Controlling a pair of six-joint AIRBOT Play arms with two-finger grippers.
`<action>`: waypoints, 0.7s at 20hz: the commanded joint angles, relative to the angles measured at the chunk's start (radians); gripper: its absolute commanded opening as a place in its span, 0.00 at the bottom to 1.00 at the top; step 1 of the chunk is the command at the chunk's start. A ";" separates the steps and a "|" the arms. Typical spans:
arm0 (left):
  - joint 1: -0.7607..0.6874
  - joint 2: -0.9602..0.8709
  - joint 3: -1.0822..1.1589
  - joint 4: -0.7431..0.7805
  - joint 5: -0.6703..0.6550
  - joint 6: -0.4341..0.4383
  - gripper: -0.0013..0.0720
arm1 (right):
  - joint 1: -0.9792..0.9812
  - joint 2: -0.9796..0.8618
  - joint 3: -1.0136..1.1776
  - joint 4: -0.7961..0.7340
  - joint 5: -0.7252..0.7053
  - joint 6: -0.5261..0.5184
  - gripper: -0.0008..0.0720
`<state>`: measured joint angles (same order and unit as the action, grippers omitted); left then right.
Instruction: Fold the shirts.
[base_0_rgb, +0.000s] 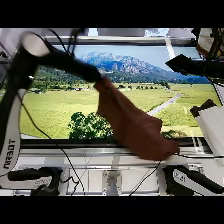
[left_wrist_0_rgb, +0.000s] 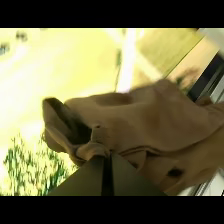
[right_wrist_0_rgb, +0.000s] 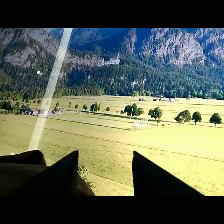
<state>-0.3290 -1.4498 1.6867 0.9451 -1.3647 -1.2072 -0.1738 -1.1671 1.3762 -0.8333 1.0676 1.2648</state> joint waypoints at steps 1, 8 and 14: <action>-0.014 -0.055 -0.223 0.102 0.052 -0.040 0.04 | 0.001 0.001 0.000 0.003 0.044 0.000 0.56; -0.013 -0.168 -0.308 -0.013 0.385 -0.073 0.04 | 0.001 0.001 0.000 -0.016 0.233 -0.008 0.56; -0.014 -0.172 0.025 -0.016 0.778 -0.042 0.04 | 0.001 0.001 0.000 -0.023 0.186 -0.008 0.56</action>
<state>-0.3420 -1.6161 1.5612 0.9180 -0.8028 -1.2663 -0.1738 -1.1671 1.3762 -0.8528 1.2690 1.2572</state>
